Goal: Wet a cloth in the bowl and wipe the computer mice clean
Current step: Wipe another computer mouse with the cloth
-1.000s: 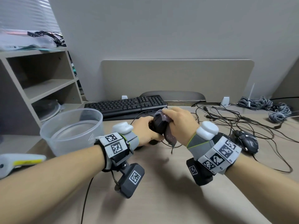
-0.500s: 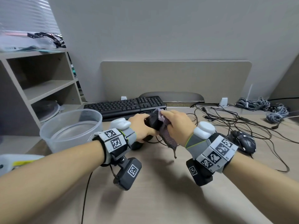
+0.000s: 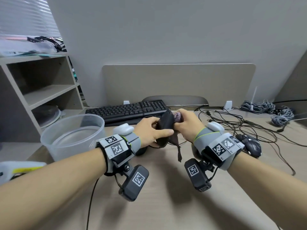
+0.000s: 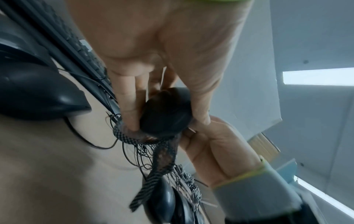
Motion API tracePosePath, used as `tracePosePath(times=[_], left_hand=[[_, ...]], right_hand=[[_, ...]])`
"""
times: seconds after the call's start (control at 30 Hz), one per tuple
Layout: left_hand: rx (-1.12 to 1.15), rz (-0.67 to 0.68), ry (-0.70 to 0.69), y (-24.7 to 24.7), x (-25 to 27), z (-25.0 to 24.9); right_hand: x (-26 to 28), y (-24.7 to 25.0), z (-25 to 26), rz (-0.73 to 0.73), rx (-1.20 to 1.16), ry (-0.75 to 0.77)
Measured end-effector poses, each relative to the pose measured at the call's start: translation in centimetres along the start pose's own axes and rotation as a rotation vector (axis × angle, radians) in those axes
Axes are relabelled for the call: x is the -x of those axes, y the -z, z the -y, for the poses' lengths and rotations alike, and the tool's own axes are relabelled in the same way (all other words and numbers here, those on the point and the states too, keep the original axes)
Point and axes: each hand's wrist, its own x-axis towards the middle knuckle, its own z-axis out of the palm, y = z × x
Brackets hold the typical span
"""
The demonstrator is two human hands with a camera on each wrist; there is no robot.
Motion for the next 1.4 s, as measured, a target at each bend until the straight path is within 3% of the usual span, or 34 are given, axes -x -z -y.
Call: tracePosePath(times=[0.07,0.2,0.33,0.53,0.73,0.9,1.0,1.17,1.27,1.4], left_hand=[[0.057,-0.030,0.006,0.2,-0.4,0.1],[0.130,-0.036,0.028,0.5,-0.5,-0.1],[0.195,0.024,0.053,0.6,-0.3,-0.2],[0.016,-0.012,-0.058,1.1,-0.8,-0.2],[0.033,0.063,-0.053,0.9,-0.5,-0.2],[0.020,0.048,-0.092,0.5,-0.8,0.0],[0.033,0.034,-0.093,1.0,-0.9,0.1],[-0.008,0.101,-0.051,0.7,-0.3,0.5],[-0.016,0.138,-0.048,-0.2,-0.2,0.7],[0.035,0.065,-0.053,-0.7,-0.5,0.5]], right_hand=[[0.2,-0.7,-0.1,0.073,-0.079,0.007],[0.9,-1.7,-0.6,0.188,-0.021,0.045],[1.3,-2.0,-0.7,0.290,-0.093,0.031],[1.5,-2.2,-0.5,0.142,0.104,0.102],[0.0,-0.2,-0.2,-0.067,-0.209,0.027],[1.1,-0.9,0.1,0.047,0.200,0.074],[1.5,-0.4,0.3,0.080,0.201,0.140],[0.2,1.0,0.1,-0.122,-0.020,0.139],[-0.3,0.9,-0.3,-0.027,-0.038,0.092],[0.0,0.1,-1.0,0.080,0.150,0.016]])
